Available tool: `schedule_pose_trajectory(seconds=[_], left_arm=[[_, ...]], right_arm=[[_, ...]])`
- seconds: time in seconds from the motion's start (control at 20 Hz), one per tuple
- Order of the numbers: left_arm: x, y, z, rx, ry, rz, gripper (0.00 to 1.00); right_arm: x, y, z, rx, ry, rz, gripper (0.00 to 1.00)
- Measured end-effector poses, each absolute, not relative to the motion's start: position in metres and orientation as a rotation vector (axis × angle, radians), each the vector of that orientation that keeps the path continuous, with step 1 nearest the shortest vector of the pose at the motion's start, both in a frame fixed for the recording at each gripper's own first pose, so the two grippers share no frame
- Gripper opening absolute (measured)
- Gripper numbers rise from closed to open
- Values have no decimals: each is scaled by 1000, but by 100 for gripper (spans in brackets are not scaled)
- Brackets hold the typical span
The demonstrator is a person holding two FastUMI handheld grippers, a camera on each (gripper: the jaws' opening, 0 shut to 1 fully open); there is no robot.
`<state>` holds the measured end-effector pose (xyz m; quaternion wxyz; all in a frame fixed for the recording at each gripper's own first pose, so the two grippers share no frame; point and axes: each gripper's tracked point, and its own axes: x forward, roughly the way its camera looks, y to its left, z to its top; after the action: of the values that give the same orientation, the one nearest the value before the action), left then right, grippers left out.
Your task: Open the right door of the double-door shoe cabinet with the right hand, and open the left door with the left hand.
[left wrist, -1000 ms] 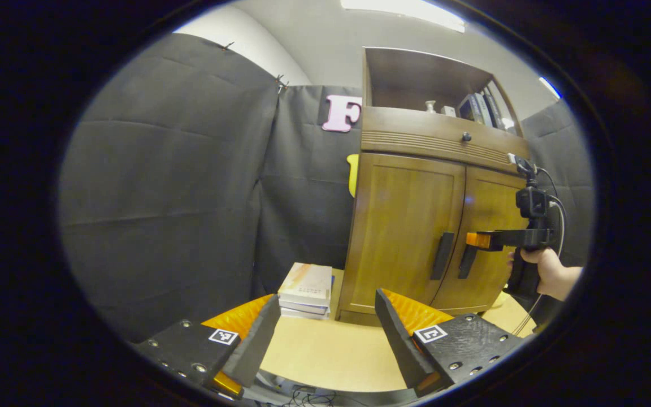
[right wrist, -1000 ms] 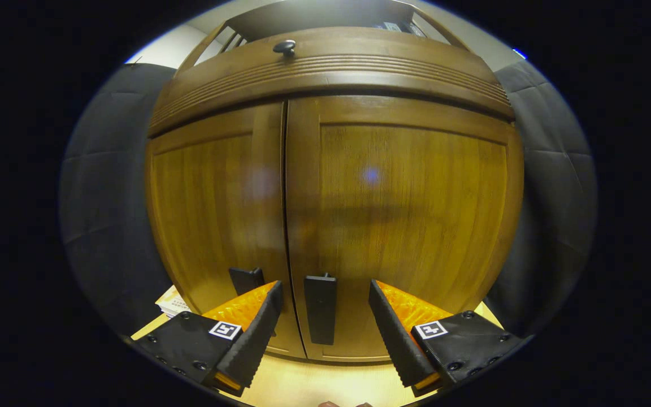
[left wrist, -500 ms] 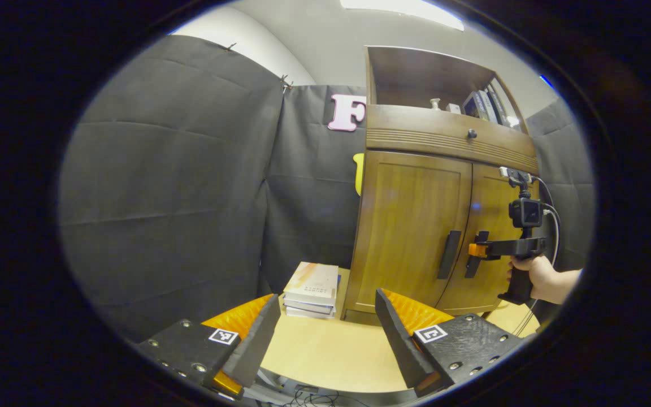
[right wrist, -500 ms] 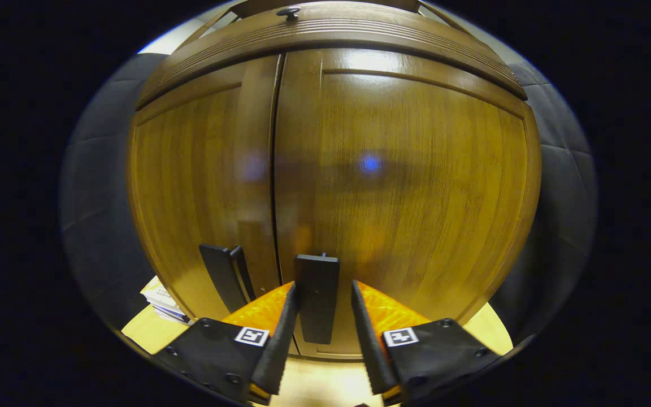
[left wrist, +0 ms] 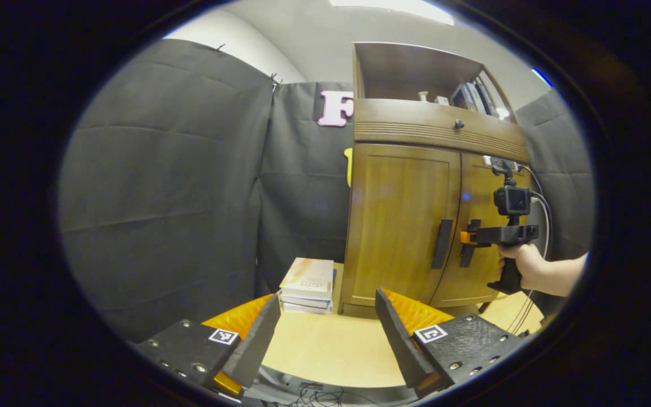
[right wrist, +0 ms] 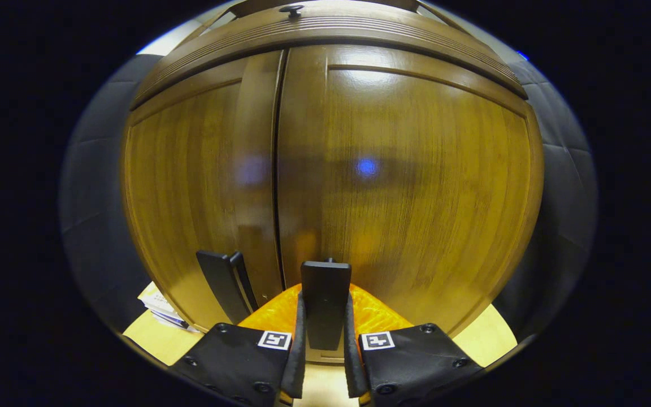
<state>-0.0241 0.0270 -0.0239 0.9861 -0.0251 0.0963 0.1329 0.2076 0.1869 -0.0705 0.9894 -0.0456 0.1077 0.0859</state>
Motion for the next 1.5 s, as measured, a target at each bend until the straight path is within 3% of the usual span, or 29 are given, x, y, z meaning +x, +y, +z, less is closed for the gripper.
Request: schedule_pose_trajectory(seconds=[0.05,0.25,1.1,1.5], left_arm=[[-24,28,-23,-53,193,267,99],[-24,27,-21,-75,185,261,99],[-11,16,-16,-112,144,86,99],[3,14,-15,-127,119,159,98]], right_arm=[[209,187,-72,-98,215,183,24],[201,185,-71,-105,220,209,23],[119,150,-73,-126,230,332,23],[84,123,-74,-137,243,458,25]])
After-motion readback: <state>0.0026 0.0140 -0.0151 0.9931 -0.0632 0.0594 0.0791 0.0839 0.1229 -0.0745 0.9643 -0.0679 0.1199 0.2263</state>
